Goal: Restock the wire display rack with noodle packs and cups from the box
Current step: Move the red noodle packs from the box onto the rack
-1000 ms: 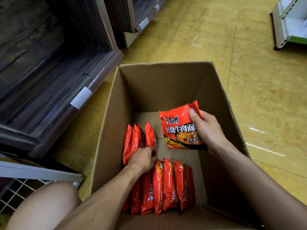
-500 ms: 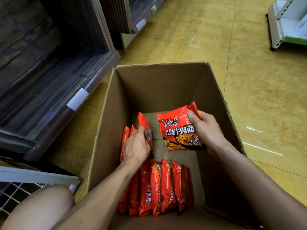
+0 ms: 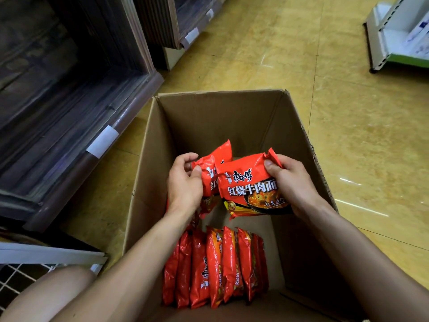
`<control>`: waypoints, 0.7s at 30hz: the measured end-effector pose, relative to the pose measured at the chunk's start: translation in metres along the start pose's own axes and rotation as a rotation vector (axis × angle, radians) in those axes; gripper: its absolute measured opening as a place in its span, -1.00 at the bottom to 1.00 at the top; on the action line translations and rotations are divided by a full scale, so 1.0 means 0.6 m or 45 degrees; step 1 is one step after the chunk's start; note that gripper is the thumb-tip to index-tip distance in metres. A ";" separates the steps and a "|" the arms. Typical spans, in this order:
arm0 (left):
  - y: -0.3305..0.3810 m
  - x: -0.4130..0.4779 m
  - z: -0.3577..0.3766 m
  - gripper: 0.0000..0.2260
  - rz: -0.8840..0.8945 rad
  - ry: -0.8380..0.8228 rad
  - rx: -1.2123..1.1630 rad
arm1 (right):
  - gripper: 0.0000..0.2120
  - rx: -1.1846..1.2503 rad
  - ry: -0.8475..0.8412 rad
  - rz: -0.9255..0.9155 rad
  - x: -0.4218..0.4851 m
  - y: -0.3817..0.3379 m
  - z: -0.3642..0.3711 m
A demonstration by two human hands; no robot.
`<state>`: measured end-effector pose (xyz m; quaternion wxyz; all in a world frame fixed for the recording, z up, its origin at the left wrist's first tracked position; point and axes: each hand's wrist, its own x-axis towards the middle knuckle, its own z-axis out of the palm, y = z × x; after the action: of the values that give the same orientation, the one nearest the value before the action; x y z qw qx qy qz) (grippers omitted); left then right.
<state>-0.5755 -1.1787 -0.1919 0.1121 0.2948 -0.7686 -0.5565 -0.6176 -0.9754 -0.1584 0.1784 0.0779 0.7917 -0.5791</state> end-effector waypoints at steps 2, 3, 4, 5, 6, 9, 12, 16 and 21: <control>0.004 0.007 -0.003 -0.81 -0.018 0.043 -0.089 | -0.86 0.055 0.011 0.009 0.001 -0.004 -0.005; 0.006 0.010 -0.005 -0.82 -0.024 0.062 -0.136 | -0.86 0.084 0.005 0.012 0.000 -0.005 -0.006; 0.008 0.014 -0.007 -0.81 -0.030 0.070 -0.182 | -0.86 0.112 -0.008 0.017 -0.001 -0.007 -0.007; 0.009 0.017 -0.008 -0.79 -0.037 0.069 -0.217 | -0.86 0.143 -0.025 0.024 -0.002 -0.008 -0.007; 0.011 0.019 -0.011 -0.78 -0.040 0.060 -0.237 | -0.85 0.180 -0.046 0.033 -0.003 -0.009 -0.006; 0.016 0.021 -0.015 -0.77 -0.055 0.042 -0.321 | -0.79 0.279 -0.132 0.061 -0.006 -0.009 -0.001; 0.023 0.019 -0.015 -0.79 -0.124 0.013 -0.415 | -0.75 0.391 -0.190 0.079 -0.012 -0.011 0.004; 0.035 0.012 -0.017 -0.82 -0.181 -0.040 -0.499 | -0.74 0.483 -0.211 0.085 -0.019 -0.013 0.006; 0.049 0.000 -0.024 -0.82 -0.285 -0.120 -0.624 | -0.71 0.574 -0.317 0.129 -0.028 -0.016 0.011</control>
<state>-0.5779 -1.1838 -0.1599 0.0820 0.3158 -0.5780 -0.7480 -0.6037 -0.9833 -0.1454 0.2813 0.0832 0.6098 -0.7363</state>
